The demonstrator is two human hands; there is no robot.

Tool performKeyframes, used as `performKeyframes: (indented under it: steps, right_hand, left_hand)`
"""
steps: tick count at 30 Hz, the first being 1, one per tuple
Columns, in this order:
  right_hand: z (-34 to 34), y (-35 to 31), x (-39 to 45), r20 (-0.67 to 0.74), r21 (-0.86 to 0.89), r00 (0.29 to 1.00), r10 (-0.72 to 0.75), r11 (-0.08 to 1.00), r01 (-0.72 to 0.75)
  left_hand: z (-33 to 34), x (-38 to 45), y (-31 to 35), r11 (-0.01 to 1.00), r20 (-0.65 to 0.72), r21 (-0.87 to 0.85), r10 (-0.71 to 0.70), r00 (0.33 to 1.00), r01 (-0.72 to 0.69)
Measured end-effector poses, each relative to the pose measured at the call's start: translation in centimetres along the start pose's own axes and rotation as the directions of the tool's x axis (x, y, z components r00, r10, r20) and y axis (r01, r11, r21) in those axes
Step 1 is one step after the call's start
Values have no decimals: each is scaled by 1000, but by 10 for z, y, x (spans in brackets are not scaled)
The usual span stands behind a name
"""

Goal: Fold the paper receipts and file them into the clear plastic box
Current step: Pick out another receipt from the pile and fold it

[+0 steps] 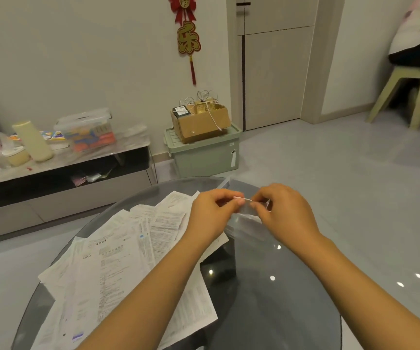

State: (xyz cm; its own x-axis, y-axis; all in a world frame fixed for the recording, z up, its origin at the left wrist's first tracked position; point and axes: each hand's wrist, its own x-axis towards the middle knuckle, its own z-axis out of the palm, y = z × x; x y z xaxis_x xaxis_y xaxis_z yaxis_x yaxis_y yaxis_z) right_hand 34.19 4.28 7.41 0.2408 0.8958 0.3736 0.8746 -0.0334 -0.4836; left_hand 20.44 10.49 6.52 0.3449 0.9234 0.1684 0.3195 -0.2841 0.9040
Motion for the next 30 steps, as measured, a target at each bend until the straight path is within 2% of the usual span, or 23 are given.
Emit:
performKeyframes:
  steps: [3,5,7,10,14,20,25,30]
  right_hand:
    - [0,15,18,-60,37,996,59,998,-56]
    - [-1,24,26,-81,47,992,94,995,-90]
    - [1,32,33,-84,26,990,112,994,-110]
    - [6,42,41,-47,-29,990,134,990,-135]
    - [10,50,48,25,-106,990,138,985,-134]
    - [16,48,55,27,-201,994,109,974,-101]
    - [25,42,59,109,-421,988,109,905,-54]
    - [28,41,62,119,-513,981,153,855,-71]
  left_hand:
    - [13,19,4,1000,-16,-9,17,1000,-17]
    - [19,30,4,993,-17,105,55,998,-53]
    - [26,37,4,952,102,279,99,990,-124]
    - [37,45,1,852,316,461,101,943,-246]
    - [51,54,-9,726,465,562,119,877,-396]
    - [56,56,-20,658,473,585,199,858,-475]
    - [55,54,-23,725,418,542,206,885,-425]
    - [54,53,-24,740,360,553,203,911,-384]
